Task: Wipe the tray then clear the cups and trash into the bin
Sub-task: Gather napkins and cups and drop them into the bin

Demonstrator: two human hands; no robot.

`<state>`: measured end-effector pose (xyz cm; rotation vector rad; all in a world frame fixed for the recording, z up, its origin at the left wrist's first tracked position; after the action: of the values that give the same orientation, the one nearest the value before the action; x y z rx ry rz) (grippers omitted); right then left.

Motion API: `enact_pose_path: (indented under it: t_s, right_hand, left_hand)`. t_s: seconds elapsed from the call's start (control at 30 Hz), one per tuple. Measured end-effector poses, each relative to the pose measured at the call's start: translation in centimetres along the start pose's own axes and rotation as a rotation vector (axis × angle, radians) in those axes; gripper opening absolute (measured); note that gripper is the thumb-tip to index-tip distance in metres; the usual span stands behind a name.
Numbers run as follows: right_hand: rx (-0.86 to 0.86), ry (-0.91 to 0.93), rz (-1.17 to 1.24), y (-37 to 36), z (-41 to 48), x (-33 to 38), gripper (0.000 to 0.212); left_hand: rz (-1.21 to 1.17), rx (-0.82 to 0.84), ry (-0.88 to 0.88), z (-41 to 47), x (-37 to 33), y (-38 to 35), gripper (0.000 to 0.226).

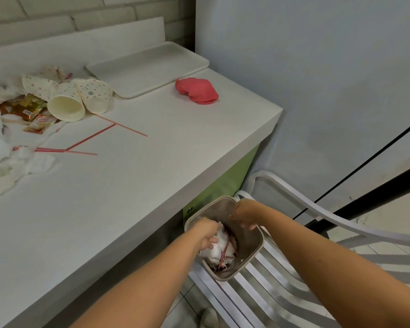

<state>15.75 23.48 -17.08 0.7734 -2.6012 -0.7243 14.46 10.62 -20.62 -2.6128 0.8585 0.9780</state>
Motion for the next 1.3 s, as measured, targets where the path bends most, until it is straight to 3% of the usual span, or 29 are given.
enact_pose_path:
  t_s: [0.13,0.23,0.33,0.53,0.63,0.77,0.93,1.13,1.3]
  right_hand:
    - [0.037,0.021,-0.267,1.2,-2.0,2.2,0.019]
    - [-0.054,0.118,-0.485,2.6,-4.8,5.0,0.021]
    - [-0.171,0.218,-0.538,3.6,-7.7,8.0,0.02]
    - [-0.227,0.378,-0.557,3.4,-12.6,13.6,0.014]
    - [-0.247,0.494,-0.453,1.7,-14.5,16.8,0.023]
    - [-0.241,0.67,-0.386,-2.2,-16.1,21.8,0.014]
    - [-0.267,0.842,-0.424,-7.2,-17.8,28.0,0.025]
    - [-0.368,0.913,-0.399,-12.5,-17.6,34.0,0.035]
    - [-0.421,0.925,-0.406,-15.3,-17.1,36.9,0.057]
  left_hand:
    - [0.174,-0.006,-0.146,-0.8,-1.7,0.4,0.024]
    - [0.243,-0.015,-0.276,-2.3,-3.5,1.2,0.014]
    - [0.278,-0.007,-0.403,-5.3,-5.3,2.7,0.018]
    - [0.202,0.023,-0.58,-12.1,-7.7,8.6,0.017]
    - [0.216,-0.191,-0.631,-14.9,-7.5,13.6,0.014]
    - [0.147,-0.541,-0.662,-17.8,-5.7,21.1,0.015]
    - [0.176,-0.86,-0.65,-20.8,-1.7,29.2,0.014]
    - [0.351,-1.045,-0.573,-23.4,2.2,35.6,0.014]
    - [0.577,-1.076,-0.51,-23.4,3.3,39.0,0.023]
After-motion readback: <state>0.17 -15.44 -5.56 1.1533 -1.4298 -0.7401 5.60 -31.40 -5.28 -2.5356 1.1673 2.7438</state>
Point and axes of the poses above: each hand's wrist, its own z-axis towards the middle knuckle, its own y-axis out of the back of the hand, x = y × z, the point moved 2 cm from there along z, towards the middle knuckle, and after that the axes turned 9 degrees about -y, right-handed, at the moved point
